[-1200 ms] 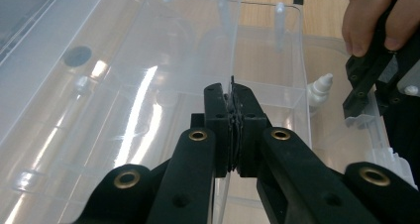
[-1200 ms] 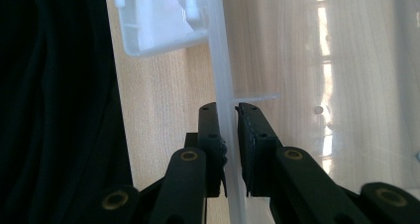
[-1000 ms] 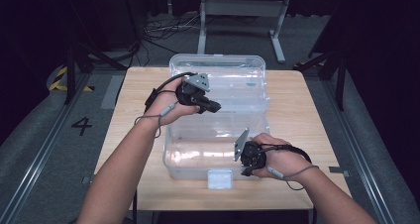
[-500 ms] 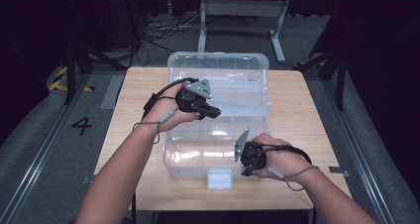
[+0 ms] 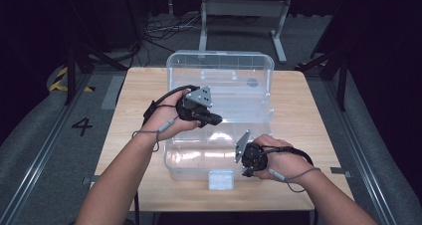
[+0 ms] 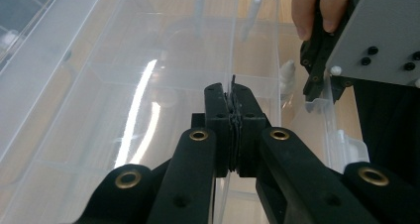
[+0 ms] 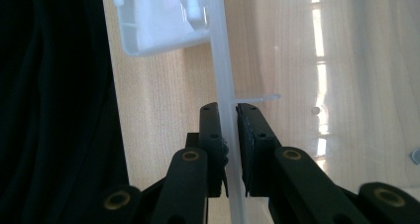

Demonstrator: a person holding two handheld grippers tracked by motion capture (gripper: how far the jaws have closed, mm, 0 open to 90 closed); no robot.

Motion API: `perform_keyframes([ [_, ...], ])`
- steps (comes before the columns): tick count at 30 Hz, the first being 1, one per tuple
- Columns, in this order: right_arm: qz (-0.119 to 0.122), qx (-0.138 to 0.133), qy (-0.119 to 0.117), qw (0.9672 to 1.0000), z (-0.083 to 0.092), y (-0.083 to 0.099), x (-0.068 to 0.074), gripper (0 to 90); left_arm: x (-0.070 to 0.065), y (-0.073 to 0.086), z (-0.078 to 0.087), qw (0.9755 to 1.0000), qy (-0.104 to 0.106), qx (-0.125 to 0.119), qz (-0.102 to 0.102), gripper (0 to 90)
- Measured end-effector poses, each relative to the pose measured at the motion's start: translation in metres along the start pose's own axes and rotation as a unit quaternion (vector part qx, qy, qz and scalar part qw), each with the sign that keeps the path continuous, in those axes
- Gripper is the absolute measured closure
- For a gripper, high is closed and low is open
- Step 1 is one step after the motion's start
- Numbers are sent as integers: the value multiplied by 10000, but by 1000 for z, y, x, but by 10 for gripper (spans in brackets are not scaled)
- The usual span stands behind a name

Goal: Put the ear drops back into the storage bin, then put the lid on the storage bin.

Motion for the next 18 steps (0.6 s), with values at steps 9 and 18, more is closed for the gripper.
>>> perform_keyframes([
  [9,39,-7,98,9999,-1,-1,1,826,-9,2,-1,10000,55,13,-43,881],
  [18,47,-29,235,9997,0,0,4,827,-16,5,-2,9999,120,28,-55,883],
])
Point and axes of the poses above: each handheld gripper's, and its own axes: z roughly backward along the jaws, y roughly out of its underside, x roughly to its left, the point moved 5 cm from there along -z, roughly forward along the jaws
